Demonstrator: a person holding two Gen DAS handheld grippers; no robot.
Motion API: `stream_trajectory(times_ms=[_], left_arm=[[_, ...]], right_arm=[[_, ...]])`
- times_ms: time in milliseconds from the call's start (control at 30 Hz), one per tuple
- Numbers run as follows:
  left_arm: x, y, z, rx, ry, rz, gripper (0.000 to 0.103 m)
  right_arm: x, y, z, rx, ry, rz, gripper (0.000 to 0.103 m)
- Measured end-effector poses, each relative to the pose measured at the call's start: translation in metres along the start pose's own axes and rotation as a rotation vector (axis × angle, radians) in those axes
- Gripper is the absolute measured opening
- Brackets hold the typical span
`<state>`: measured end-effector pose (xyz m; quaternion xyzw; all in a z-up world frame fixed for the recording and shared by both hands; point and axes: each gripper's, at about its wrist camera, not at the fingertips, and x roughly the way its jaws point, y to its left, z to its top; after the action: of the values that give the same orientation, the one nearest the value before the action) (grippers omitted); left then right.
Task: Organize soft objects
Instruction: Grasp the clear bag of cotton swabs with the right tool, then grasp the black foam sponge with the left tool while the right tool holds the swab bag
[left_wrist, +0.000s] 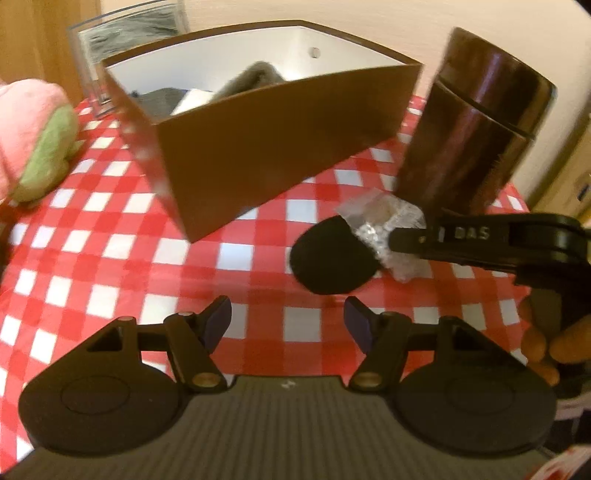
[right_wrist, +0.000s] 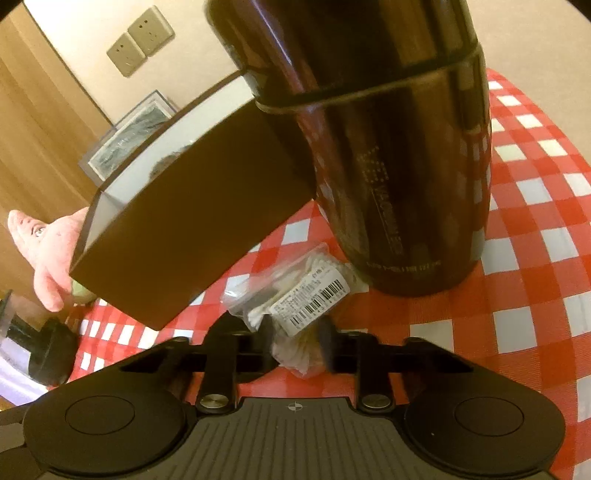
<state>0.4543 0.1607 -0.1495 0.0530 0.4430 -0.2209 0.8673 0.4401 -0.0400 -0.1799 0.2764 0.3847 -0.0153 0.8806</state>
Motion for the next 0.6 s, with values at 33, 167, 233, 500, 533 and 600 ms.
stream_trajectory(times_ms=[33, 167, 233, 500, 533, 600], left_arm=[[0.002, -0.002, 0.000, 0.015, 0.001, -0.016, 0.066], [0.013, -0.008, 0.001, 0.082, -0.008, -0.055, 0.068], [0.020, -0.011, 0.003, 0.115, -0.011, -0.064, 0.071], [0.052, -0.015, 0.015, 0.205, -0.003, -0.112, 0.072], [0.056, -0.015, 0.015, 0.209, -0.006, -0.120, 0.072], [0.061, -0.016, 0.017, 0.217, -0.015, -0.130, 0.071]], right_arm=[[0.000, -0.001, 0.000, 0.003, -0.001, -0.002, 0.021], [0.000, -0.003, 0.002, -0.007, -0.003, 0.006, 0.017], [-0.001, -0.004, 0.002, -0.014, 0.002, 0.004, 0.016], [-0.002, -0.005, 0.003, -0.038, 0.019, -0.002, 0.016], [-0.003, -0.006, 0.003, -0.038, 0.019, -0.002, 0.016], [-0.004, -0.007, 0.003, -0.039, 0.023, -0.002, 0.016]])
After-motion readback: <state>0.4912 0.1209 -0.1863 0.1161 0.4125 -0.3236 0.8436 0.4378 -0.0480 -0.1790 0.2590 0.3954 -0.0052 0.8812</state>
